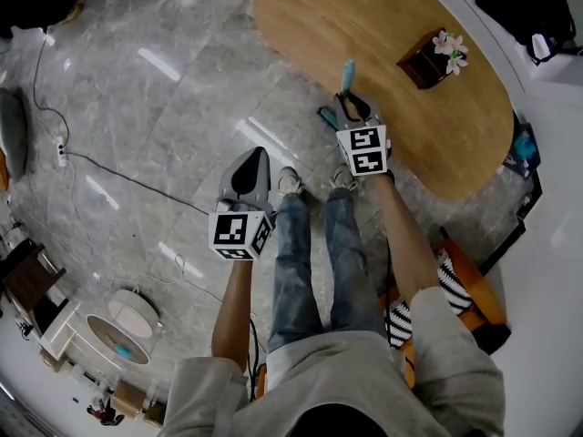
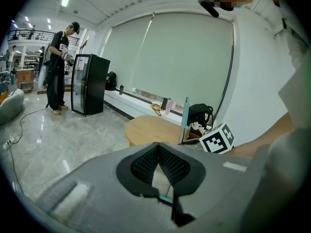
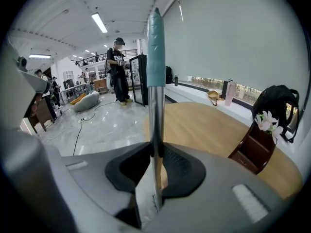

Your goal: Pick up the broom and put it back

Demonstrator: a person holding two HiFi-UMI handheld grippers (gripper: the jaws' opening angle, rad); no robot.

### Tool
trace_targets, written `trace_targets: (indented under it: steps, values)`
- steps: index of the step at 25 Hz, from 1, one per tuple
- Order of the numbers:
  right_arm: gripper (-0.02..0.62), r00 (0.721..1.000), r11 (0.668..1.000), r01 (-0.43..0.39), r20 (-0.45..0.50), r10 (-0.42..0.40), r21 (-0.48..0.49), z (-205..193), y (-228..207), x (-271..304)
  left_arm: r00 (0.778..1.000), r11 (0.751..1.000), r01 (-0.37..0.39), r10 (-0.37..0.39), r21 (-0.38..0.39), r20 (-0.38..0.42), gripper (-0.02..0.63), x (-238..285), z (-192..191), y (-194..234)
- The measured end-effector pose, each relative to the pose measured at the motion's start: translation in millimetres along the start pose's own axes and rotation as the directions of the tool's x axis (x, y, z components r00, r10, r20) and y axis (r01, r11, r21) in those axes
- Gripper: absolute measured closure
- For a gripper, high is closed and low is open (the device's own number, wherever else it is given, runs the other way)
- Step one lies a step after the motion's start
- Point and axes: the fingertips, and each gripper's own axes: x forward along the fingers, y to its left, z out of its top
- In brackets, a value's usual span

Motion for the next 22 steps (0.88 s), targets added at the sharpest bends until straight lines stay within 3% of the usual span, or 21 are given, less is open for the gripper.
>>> trace_targets:
  steps: [12,22]
  values:
    - [0.522,0.999,0.998,-0.041,0.020,0.042,-0.039,-10.2,19.1,-22.5,1.000,1.000,-0.008,0.008,-0.002,0.019,0.604,7.3,0.6,-0.4]
    - [0.522,0.984,0.995,-0.081,0.154,0.089,-0.053,34.2,26.3,-30.8,0.997,0.999,-0.046,0.046,-0.008,0.060,0.604,18.5,3.1,7.5]
